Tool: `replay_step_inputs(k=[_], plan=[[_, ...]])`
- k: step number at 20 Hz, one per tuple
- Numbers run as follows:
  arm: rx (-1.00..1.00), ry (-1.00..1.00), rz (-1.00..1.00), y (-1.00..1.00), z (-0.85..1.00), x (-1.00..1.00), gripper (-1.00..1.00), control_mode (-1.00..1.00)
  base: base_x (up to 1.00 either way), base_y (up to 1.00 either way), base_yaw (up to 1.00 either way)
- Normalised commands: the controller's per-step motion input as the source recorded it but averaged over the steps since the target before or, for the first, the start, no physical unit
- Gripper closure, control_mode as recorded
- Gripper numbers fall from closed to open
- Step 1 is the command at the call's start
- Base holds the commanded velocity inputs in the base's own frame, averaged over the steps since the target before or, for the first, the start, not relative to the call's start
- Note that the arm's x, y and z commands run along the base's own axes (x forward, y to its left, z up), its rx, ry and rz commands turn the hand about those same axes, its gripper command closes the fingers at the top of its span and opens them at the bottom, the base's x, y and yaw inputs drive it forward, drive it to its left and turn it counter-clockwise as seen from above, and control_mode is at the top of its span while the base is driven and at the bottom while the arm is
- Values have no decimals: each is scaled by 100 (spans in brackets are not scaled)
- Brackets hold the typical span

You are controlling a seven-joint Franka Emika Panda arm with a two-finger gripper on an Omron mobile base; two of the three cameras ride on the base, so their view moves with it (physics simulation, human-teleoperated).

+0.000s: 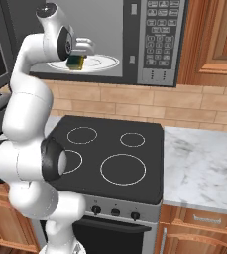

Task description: Place the sponge inside the microwave to prepare for sanitizing.

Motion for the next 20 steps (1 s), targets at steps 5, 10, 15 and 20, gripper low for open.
replay_step_inputs(k=[5, 10, 15, 20], plan=[[0, 3, 0, 0, -1, 41, 100, -100, 0, 0, 0], [0, 2, 0, 1, -5, 43, 100, -100, 0, 0, 0], [0, 0, 0, 0, -8, 38, 100, -100, 0, 0, 0], [1, 0, 0, 0, -20, 28, 100, -100, 0, 0, 0]])
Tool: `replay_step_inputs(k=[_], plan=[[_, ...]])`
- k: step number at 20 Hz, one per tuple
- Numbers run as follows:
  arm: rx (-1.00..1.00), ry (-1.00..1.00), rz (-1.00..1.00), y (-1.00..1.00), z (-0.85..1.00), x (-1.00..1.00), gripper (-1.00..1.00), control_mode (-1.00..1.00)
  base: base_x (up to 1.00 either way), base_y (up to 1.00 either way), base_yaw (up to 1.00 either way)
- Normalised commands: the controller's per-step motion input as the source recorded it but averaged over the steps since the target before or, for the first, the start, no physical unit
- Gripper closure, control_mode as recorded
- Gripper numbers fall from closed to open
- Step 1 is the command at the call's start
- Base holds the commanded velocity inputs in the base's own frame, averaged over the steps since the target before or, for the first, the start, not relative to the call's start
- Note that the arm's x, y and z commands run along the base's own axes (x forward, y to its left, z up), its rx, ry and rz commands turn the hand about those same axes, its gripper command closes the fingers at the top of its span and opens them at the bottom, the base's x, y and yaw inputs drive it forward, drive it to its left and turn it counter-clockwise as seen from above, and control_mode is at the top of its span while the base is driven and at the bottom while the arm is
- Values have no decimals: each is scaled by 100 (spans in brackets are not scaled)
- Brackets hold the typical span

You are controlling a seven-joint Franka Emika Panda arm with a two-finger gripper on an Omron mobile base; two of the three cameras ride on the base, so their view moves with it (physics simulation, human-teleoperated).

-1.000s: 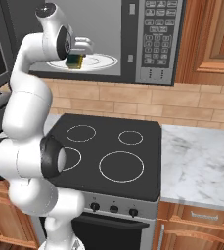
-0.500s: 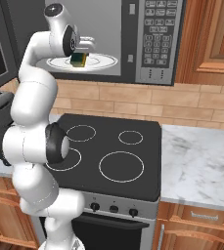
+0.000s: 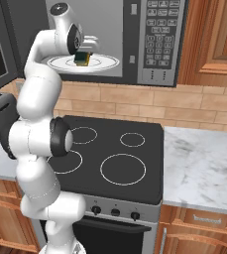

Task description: Place the sponge inside the microwave to prepare for sanitizing.

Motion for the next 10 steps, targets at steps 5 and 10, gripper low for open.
replay_step_inputs(k=[5, 10], plan=[[3, 0, 1, 0, -24, 11, 100, -100, 0, 0, 0], [1, -3, 1, 0, -19, 16, 100, -100, 0, 0, 0]])
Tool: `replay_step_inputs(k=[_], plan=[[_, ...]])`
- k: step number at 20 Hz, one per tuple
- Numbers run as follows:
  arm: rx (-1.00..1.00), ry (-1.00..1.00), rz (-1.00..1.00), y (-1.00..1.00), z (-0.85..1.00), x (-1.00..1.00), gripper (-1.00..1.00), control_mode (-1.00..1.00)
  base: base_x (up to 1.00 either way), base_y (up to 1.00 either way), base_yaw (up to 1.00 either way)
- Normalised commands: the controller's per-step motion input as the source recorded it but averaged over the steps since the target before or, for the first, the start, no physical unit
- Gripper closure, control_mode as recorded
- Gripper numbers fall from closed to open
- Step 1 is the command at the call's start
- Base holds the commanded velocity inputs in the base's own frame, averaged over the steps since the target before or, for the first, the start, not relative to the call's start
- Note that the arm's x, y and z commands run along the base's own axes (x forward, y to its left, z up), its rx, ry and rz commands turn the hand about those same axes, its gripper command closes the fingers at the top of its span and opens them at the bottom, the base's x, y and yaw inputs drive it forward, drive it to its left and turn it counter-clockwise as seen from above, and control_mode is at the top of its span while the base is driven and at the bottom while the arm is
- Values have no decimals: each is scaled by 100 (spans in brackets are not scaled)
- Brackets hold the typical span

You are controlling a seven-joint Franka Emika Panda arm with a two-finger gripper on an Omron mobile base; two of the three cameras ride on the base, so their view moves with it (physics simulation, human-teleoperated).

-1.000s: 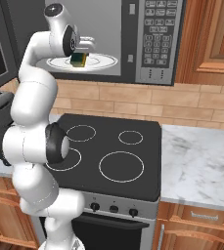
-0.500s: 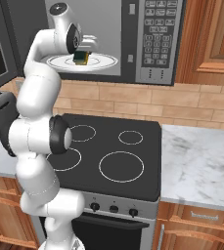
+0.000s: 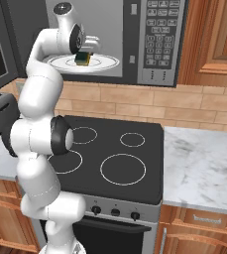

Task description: Place the sponge inside the microwave to prepare for sanitizing.

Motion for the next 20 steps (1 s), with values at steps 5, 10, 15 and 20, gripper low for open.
replay_step_inputs(k=[5, 10, 15, 20], plan=[[0, -7, 1, 0, -16, 21, -100, -100, 0, 0, 0], [0, -7, 0, 1, -13, 22, -100, -100, 0, 0, 0], [0, -7, 0, 0, -4, 22, -100, -100, 0, 0, 0], [0, -4, 0, 0, -2, 12, -100, -100, 0, 0, 0]])
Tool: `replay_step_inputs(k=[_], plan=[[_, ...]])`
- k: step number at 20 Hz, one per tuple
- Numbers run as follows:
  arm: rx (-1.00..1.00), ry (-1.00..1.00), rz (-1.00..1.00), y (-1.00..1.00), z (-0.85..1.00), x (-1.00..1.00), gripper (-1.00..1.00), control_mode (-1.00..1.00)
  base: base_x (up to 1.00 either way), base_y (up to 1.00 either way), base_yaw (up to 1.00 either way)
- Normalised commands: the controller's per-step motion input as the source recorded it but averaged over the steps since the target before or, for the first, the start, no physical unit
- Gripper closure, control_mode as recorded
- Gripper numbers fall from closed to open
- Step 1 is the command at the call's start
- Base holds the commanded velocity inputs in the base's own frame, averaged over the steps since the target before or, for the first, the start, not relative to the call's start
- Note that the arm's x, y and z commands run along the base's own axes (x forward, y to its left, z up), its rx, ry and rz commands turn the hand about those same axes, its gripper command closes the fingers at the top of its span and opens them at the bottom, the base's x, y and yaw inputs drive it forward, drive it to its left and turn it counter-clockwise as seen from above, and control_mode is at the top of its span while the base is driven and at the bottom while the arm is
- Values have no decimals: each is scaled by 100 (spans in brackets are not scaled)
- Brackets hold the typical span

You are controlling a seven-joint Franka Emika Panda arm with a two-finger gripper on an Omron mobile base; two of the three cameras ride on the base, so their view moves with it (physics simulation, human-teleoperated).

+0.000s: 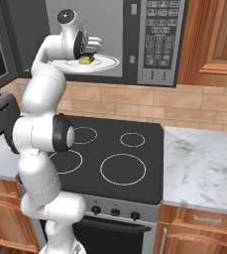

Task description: Place the sponge inside the microwave to prepare for sanitizing.

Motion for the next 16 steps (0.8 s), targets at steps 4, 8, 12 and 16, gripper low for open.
replay_step_inputs(k=[4, 8, 12, 16], plan=[[0, -1, 0, 0, 0, 0, -100, -100, 0, 0, 0], [0, -7, 0, 0, 16, -59, -100, -100, 0, 0, 0], [0, -30, 0, -5, 10, -98, -100, -100, 0, 0, 0], [0, -33, 0, -10, 4, -100, -100, -100, 0, 0, 0]])
